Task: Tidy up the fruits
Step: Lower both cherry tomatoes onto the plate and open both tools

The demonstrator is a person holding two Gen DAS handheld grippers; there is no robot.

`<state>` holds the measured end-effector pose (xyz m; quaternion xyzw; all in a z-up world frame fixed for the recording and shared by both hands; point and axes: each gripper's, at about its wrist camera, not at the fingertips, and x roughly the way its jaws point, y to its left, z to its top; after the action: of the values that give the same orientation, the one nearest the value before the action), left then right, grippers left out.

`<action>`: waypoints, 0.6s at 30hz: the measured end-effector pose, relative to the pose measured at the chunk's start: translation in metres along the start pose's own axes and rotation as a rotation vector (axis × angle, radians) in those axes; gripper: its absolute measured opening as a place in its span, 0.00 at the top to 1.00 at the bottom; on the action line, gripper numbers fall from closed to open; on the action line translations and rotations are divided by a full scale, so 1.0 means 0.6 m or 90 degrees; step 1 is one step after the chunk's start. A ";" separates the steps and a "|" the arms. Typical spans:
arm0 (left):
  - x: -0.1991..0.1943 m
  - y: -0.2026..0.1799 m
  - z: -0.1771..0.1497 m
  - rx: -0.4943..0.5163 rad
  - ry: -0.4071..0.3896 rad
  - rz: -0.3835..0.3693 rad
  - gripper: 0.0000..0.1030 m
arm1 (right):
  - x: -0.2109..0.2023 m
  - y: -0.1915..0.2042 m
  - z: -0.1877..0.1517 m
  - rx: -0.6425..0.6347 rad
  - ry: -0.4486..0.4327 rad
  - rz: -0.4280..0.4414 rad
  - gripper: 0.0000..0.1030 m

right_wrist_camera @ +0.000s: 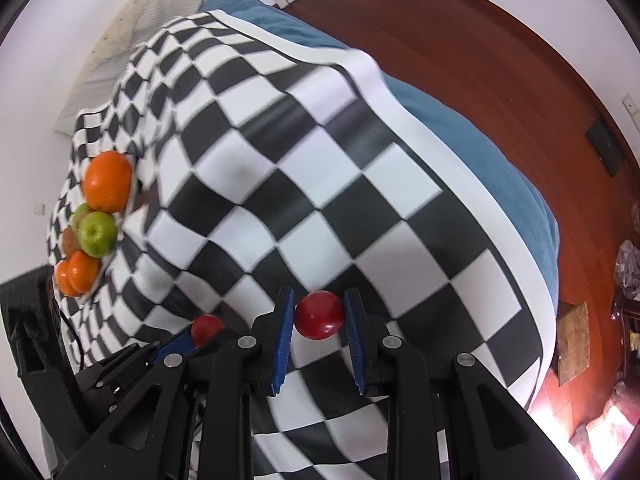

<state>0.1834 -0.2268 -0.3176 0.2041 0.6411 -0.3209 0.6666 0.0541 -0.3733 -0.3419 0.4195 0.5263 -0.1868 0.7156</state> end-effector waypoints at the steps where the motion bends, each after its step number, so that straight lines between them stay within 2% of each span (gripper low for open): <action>1: -0.016 0.019 -0.001 -0.015 -0.010 -0.002 0.73 | -0.005 0.011 0.002 -0.006 -0.002 0.007 0.73; 3: -0.036 0.039 -0.002 -0.036 -0.027 -0.002 0.73 | -0.012 0.039 0.007 -0.024 -0.005 0.022 0.73; 10: -0.123 0.170 -0.004 -0.148 -0.089 -0.010 0.73 | -0.011 0.156 0.022 -0.086 0.006 0.086 0.73; 18: -0.165 0.260 0.050 -0.213 -0.125 0.004 0.73 | 0.032 0.288 0.066 -0.114 0.028 0.166 0.73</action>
<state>0.3155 -0.1200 -0.2387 0.0603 0.6169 -0.2265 0.7513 0.2075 -0.3017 -0.2861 0.4228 0.4972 -0.0352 0.7568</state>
